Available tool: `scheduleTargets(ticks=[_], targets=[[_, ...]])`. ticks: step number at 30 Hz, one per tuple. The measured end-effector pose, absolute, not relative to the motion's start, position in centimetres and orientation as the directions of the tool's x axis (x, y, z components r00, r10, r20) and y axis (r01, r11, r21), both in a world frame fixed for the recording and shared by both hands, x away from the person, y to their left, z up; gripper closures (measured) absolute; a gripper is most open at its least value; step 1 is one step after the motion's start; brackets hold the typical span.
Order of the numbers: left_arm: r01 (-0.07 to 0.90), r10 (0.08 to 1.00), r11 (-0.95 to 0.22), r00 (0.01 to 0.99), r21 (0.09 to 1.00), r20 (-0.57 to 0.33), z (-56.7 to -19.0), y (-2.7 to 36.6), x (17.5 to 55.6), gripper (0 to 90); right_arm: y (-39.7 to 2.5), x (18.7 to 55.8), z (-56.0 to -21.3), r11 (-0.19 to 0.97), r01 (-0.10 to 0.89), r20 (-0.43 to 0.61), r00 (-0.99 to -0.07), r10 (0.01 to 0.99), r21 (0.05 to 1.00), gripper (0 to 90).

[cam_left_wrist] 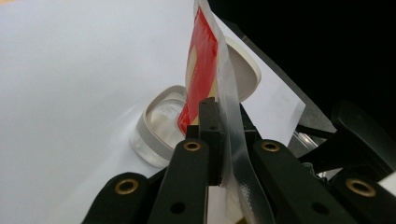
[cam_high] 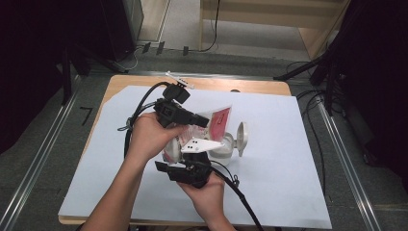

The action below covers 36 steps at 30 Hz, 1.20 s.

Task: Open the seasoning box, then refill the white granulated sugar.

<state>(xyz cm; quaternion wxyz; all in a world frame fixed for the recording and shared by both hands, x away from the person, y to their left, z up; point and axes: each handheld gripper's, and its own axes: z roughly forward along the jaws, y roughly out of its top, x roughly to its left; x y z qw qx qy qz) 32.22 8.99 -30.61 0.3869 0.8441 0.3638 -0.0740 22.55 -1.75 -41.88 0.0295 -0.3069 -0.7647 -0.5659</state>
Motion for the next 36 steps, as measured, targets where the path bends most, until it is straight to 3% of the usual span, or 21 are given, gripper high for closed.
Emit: scheduleTargets(ticks=[11,36], targets=[[0.688,0.543,-0.462,0.718,0.559,-0.435,-30.6,8.2,33.5,87.7,-2.2,23.0,-41.8,0.149,0.524,0.416,-0.793,0.445,0.839,63.1],[0.673,0.554,-0.46,0.727,0.579,-0.404,-30.4,8.5,32.8,87.8,-1.9,22.8,-41.7,0.167,0.509,0.399,-0.805,0.439,0.844,62.7]])
